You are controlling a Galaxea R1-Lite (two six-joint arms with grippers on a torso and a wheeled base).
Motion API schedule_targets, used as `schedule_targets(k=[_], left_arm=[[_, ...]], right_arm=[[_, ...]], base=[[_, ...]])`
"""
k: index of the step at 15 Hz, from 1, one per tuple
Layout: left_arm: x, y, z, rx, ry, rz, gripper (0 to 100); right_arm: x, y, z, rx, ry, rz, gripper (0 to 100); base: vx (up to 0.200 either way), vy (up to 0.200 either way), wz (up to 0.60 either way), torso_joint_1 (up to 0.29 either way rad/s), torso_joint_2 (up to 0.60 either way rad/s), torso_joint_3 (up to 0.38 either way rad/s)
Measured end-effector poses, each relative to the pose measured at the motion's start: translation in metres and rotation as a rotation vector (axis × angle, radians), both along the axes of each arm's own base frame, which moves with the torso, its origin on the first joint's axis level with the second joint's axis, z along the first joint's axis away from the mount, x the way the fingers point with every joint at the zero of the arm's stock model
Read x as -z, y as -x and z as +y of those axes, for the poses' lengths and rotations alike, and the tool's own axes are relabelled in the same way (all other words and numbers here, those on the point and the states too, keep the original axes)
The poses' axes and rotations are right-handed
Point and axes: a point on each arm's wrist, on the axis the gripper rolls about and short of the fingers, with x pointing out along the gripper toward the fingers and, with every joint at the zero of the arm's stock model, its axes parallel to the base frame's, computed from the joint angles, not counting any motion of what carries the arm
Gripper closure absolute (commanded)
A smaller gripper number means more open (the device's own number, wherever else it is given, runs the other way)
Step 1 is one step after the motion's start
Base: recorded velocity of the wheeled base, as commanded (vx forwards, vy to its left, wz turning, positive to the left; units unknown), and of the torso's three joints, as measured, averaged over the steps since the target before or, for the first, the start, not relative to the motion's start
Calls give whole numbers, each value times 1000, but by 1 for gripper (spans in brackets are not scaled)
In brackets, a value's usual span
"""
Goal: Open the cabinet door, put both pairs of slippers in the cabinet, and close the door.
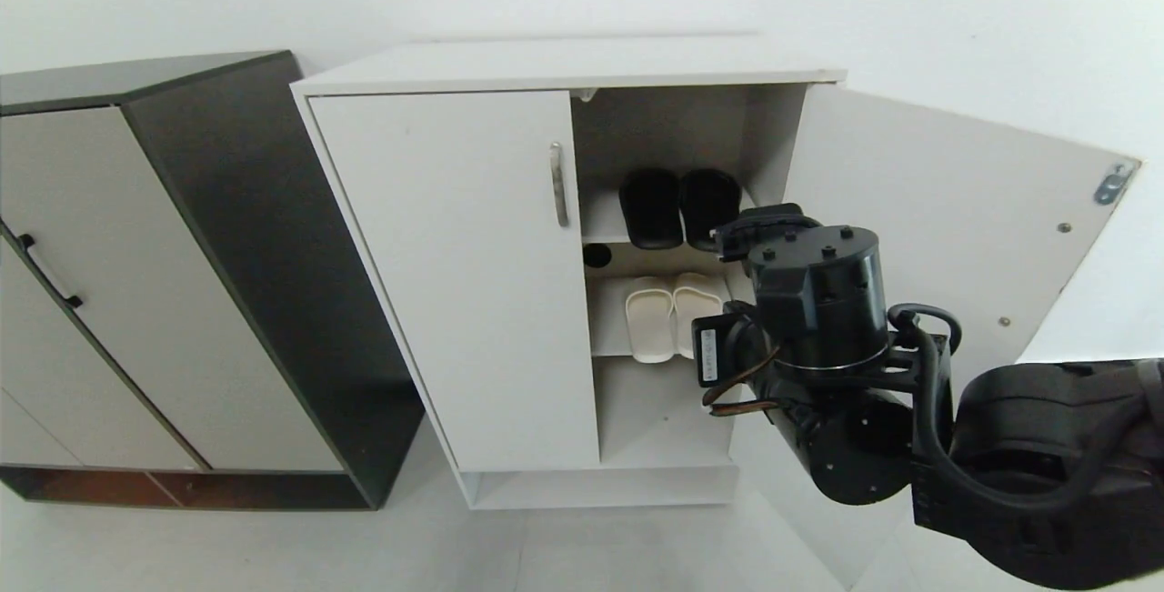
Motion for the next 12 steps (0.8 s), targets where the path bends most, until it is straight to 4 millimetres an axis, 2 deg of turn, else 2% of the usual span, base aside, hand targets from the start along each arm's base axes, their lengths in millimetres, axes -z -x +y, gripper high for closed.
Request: schedule_targets(k=[12], left_arm=[[0, 0, 0, 0, 0, 1, 100]], right_arm=[[3, -2, 0, 2, 8, 7, 100]], base=[[0, 0, 0, 146, -476, -329]])
